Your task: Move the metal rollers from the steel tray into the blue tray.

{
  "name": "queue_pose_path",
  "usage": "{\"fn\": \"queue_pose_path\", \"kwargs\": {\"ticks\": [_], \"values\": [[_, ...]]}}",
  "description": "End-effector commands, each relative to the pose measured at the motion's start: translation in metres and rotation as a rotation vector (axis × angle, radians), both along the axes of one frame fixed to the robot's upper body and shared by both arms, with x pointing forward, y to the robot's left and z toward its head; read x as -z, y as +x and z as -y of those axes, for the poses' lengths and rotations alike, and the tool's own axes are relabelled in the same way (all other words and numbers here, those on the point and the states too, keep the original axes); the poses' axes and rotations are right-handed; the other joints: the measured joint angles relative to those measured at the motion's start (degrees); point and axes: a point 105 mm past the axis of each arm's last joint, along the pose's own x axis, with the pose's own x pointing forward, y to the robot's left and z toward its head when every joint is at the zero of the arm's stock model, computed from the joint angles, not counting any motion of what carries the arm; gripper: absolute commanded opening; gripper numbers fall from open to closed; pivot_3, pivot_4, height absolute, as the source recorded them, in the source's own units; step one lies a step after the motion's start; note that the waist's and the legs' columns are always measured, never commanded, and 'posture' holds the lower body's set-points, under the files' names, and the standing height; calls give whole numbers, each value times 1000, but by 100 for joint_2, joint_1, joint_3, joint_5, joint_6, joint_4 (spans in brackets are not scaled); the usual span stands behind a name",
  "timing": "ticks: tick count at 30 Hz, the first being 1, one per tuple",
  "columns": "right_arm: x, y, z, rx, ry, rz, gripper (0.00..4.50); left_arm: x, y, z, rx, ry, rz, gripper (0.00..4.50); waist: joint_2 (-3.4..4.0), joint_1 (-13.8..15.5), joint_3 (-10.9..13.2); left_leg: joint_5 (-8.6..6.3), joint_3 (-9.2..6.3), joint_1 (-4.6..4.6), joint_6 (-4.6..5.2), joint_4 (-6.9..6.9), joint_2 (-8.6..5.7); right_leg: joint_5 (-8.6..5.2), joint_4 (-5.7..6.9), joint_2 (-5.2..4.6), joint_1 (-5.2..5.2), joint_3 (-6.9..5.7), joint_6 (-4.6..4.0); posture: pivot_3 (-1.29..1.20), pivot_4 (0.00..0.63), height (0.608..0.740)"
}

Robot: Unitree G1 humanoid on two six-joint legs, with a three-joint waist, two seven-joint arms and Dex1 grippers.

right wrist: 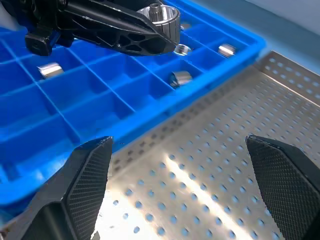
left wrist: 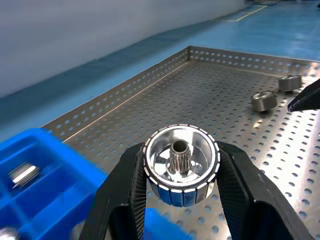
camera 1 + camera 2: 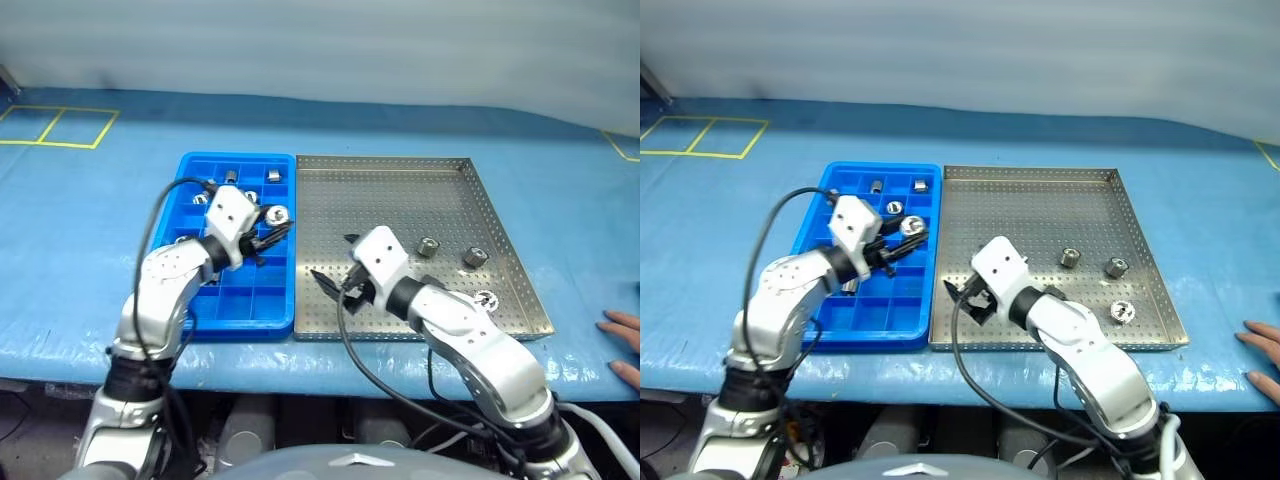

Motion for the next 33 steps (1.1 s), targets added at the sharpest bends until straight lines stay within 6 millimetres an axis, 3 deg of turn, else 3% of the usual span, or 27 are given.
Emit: {"fn": "queue_pose_path", "kwargs": {"ticks": [1, 6, 12, 25, 33], "values": [[-8, 0, -21, -124, 22, 43, 4500, -15, -20, -23, -104, 35, 54, 1699, -1, 105, 1, 0, 1, 0, 0, -1, 4, 0, 0, -2, 0, 0, 0, 344, 150, 740], [-5, 3, -46, -235, 29, 44, 4500, 2, -49, -52, -238, 95, -18, 1699, -1, 366, 3, 0, 0, 0, -1, -1, 27, -1, -4, -3, 0, -8, -1, 429, 150, 740], [-3, -2, -61, -313, 39, 42, 4500, 12, -61, -65, -333, 99, -59, 1699, 2, 688, 5, -1, -5, 2, -7, 0, 33, -4, -4, -7, -12, -25, -6, 461, 150, 740], [-6, -7, -61, -299, 61, 46, 4500, 31, -58, -69, -342, 116, -158, 1699, 4, 1115, 5, -11, 9, -13, -24, -20, 37, -12, -8, -11, -54, -35, -19, 406, 150, 740], [-8, -7, -47, -213, 81, 42, 4500, 24, -47, -55, -268, 80, -141, 4200, 3, 1148, 5, -11, 33, -28, -27, -21, 38, -14, -8, -8, -67, -36, -21, 347, 150, 740]]}}
